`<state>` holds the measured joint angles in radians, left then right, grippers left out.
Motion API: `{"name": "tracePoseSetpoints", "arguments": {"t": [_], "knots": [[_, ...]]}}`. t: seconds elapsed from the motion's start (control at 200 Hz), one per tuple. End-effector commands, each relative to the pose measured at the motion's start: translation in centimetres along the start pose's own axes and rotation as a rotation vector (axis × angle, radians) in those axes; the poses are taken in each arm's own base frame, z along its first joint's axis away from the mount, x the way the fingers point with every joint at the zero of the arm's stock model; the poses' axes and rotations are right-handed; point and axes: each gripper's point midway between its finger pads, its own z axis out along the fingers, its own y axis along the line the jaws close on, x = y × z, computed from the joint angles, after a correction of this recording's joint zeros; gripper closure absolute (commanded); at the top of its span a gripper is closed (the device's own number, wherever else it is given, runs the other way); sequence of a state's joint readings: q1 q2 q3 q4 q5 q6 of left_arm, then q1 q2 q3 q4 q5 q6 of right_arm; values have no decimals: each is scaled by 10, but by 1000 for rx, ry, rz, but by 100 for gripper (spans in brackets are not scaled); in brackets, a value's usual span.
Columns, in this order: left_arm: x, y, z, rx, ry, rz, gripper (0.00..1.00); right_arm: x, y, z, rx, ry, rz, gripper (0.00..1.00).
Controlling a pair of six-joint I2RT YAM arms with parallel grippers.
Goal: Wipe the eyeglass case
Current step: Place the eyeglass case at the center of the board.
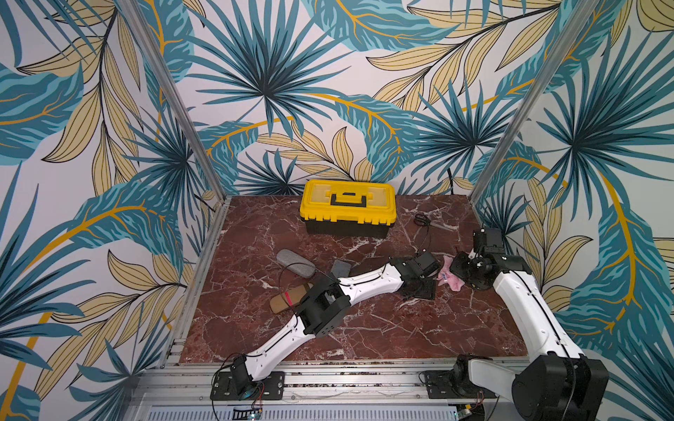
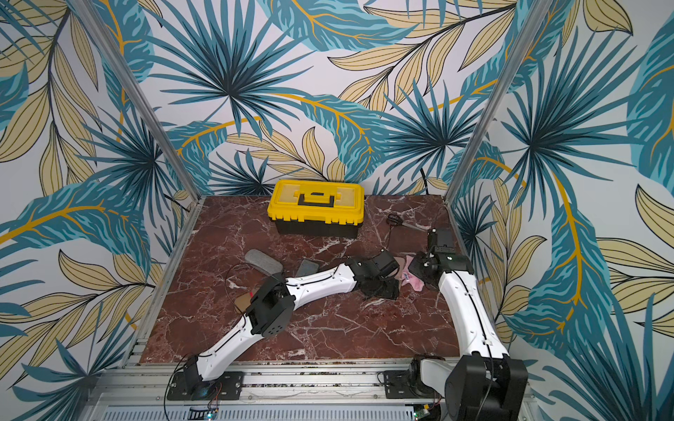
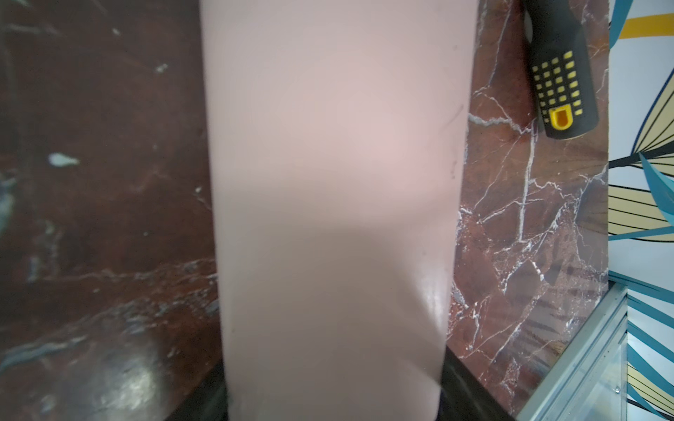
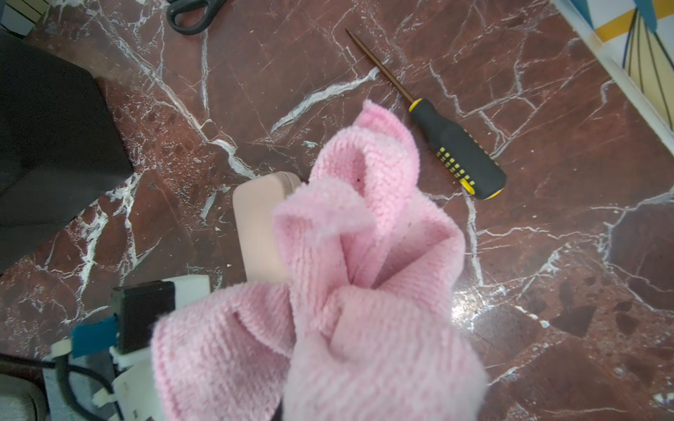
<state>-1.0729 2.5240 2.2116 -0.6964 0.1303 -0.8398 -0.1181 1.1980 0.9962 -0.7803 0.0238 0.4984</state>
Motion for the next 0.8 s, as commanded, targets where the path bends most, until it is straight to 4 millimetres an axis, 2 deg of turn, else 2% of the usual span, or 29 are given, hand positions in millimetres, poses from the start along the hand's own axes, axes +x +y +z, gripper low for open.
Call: {"name": "tracePoseSetpoints", "arguments": {"t": [0.0, 0.075, 0.195, 0.31, 0.481, 0.491, 0.526, 0.596, 0.676, 0.796], "knots": [[28, 30, 22, -105, 89, -14, 55, 4, 4, 6, -32, 19, 21, 100], [25, 29, 19, -107, 76, 1, 38, 4, 6, 8, -42, 23, 23, 100], [16, 23, 9, -100, 42, 32, 27, 3, 8, 7, -46, 24, 22, 100], [8, 17, -3, -87, 2, 65, 12, 3, 9, 5, -53, 24, 21, 100], [-4, 9, -31, -69, -75, 119, 5, 5, 8, 3, -52, 28, 21, 100], [-9, 3, -44, -54, -97, 125, 4, 5, 8, 2, -52, 28, 21, 100], [-12, -2, -59, -44, -128, 147, 2, 5, 8, 1, -53, 32, 21, 100], [-18, 0, -93, -65, -208, 190, 0, 8, 11, -1, -69, 46, 20, 100], [-23, 22, -133, -161, -309, 225, 0, 15, 21, -2, -120, 97, 15, 100], [-19, 78, -185, -368, -431, 255, 0, 42, 53, 5, -201, 227, -65, 100]]}}
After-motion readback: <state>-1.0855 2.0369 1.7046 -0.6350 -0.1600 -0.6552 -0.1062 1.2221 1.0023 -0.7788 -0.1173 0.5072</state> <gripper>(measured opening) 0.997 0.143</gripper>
